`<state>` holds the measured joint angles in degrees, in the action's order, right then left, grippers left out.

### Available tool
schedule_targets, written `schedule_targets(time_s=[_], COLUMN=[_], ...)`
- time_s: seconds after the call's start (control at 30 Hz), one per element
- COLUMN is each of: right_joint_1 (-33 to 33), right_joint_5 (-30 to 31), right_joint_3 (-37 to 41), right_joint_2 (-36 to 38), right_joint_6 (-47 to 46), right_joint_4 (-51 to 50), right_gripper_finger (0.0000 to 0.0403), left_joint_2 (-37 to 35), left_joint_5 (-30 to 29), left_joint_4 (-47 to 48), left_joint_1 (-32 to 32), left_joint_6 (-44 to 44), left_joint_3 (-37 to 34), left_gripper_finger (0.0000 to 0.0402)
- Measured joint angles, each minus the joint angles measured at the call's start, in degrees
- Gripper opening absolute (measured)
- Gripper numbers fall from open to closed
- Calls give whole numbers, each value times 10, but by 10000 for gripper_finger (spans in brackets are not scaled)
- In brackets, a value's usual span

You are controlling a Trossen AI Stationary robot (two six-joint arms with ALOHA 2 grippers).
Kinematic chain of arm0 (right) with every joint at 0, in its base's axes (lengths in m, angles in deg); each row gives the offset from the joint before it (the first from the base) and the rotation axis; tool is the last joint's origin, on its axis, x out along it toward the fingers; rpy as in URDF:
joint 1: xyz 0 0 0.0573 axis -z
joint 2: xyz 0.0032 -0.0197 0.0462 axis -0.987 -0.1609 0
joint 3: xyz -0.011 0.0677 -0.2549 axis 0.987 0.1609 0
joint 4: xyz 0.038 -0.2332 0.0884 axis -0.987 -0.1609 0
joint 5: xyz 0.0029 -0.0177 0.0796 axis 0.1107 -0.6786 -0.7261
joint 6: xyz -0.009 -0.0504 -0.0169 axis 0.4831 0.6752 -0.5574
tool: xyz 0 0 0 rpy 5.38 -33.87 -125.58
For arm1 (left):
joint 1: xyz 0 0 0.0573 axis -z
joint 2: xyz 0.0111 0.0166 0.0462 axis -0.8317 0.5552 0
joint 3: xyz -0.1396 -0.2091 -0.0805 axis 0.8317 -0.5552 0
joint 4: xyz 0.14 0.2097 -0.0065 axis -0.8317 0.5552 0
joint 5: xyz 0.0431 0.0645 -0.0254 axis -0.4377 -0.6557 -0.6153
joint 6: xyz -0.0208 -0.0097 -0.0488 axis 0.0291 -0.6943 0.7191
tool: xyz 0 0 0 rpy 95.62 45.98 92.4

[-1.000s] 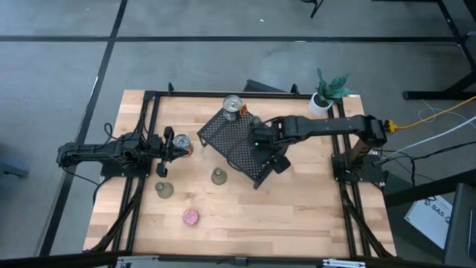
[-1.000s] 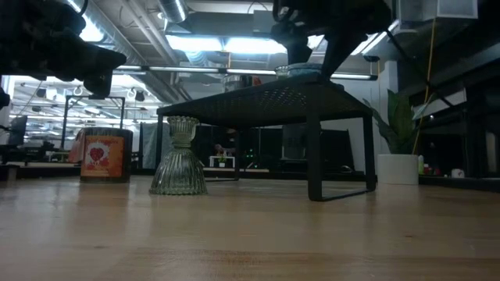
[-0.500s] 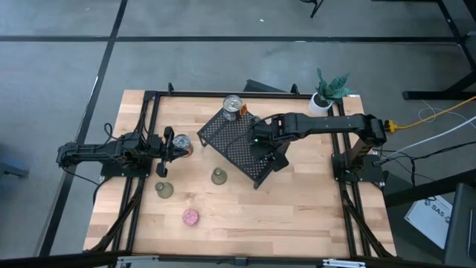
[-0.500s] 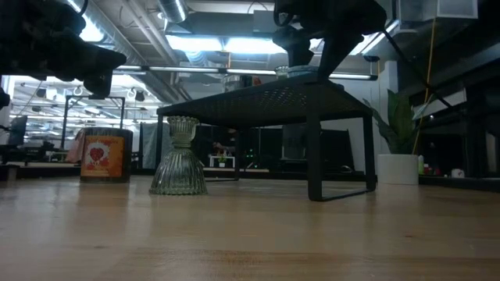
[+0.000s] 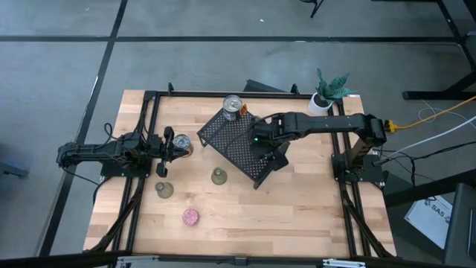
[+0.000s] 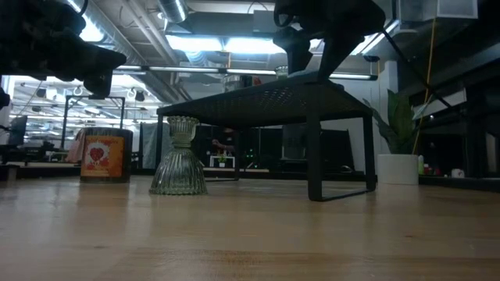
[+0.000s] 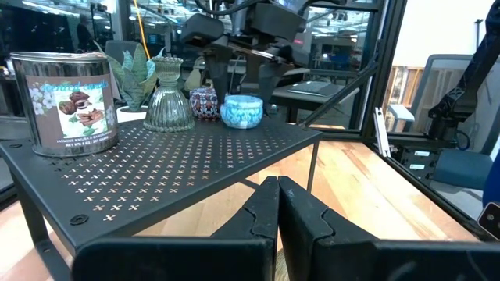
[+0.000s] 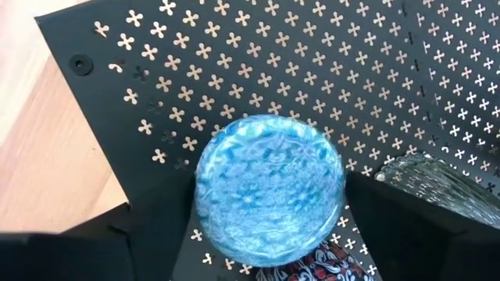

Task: Pick & Place candle stick holders
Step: Put the blue scented candle on the shelf, then put the brown scented candle on the shelf

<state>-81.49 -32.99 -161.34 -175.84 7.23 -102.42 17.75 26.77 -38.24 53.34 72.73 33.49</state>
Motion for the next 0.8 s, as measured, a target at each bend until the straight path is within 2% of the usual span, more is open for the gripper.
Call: schedule_targets(time_s=[0.53,0.8], right_joint_1=[-1,-19], right_joint_5=[1,-1], right_joint_3=[0,0], right_joint_2=[19,53], right_joint_6=[-9,-11], right_joint_4=[6,67], right_gripper_finger=[356,356], left_joint_2=[0,0], left_joint_5=[0,0], left_joint_4=[0,0], left_joint_1=[0,0], left_joint_6=[0,0], left_joint_3=[0,0], left_gripper_finger=[1,1])
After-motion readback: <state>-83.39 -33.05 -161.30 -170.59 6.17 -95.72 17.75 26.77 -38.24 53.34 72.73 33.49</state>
